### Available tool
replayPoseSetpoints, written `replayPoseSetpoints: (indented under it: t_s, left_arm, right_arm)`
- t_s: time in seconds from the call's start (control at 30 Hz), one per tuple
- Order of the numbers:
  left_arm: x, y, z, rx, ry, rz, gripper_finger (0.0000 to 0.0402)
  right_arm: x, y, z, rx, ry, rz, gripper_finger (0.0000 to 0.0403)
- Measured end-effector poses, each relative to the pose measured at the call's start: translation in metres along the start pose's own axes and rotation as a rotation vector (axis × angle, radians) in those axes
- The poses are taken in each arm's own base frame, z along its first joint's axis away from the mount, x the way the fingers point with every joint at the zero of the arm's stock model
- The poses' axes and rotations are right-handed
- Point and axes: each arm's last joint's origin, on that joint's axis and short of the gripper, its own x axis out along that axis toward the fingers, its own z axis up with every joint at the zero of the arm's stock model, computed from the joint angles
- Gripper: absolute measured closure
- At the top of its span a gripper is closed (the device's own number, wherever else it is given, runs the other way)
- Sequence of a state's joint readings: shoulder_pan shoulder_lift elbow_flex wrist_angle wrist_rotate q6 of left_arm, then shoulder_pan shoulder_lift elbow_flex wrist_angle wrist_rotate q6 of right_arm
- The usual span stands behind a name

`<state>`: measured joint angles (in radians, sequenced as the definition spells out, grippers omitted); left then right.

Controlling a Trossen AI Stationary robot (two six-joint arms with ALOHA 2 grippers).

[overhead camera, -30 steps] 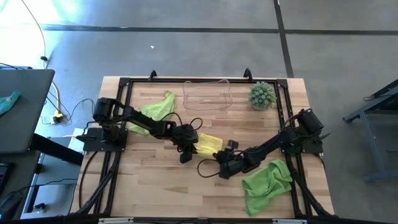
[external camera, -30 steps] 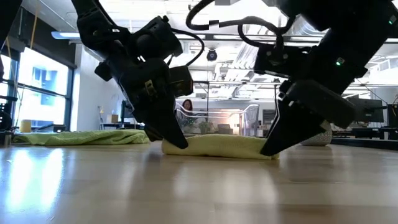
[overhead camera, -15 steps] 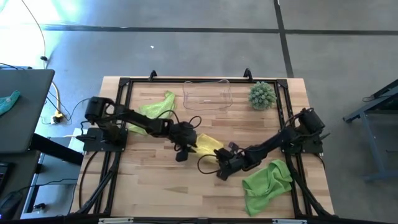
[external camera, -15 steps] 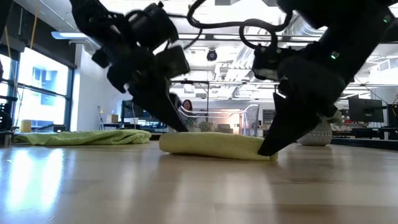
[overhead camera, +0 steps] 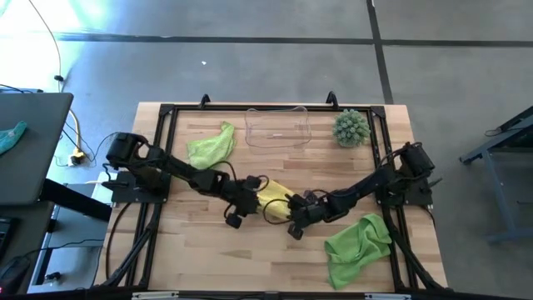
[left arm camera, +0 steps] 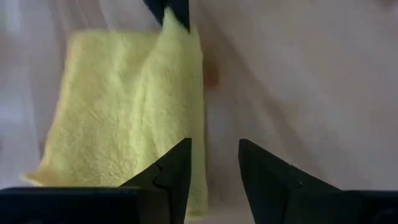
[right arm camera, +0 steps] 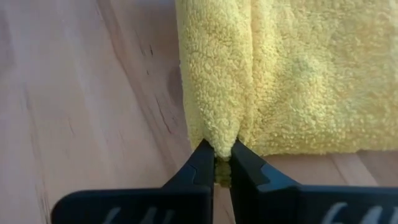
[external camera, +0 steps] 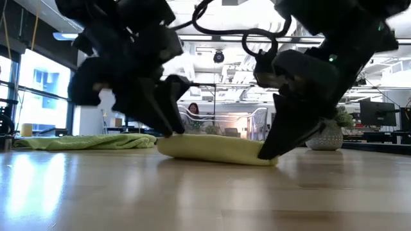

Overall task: Roll microfiber towels into tight, uniform cylinder then place into a basket
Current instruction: Roll the yellow microfiber towel

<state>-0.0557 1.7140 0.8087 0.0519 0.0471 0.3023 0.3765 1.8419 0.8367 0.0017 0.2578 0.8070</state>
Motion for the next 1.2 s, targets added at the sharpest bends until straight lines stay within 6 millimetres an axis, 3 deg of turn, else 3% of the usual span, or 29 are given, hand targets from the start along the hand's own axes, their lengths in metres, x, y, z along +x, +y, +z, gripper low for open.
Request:
replayPoseSetpoints:
  t_s: [0.27, 0.6, 0.93, 1.2]
  left_arm:
    - [0.012, -0.002, -0.003, 0.047, 0.070, 0.209, 0.0268]
    - [0.022, 0.011, -0.011, 0.009, 0.074, 0.222, 0.0271]
    - [0.033, 0.021, -0.025, -0.236, 0.067, 0.030, 0.0317]
    - [0.031, 0.027, -0.031, -0.634, 0.053, -0.221, 0.0364]
  right_arm:
    - [0.006, -0.023, -0.016, 0.151, -0.159, 0.224, 0.0400]
    - [0.004, -0.026, -0.017, 0.167, -0.186, 0.260, 0.0397]
    - [-0.001, -0.024, -0.014, 0.132, -0.185, 0.278, 0.0329]
    - [-0.039, -0.030, 0.001, -0.032, -0.170, 0.258, 0.0282]
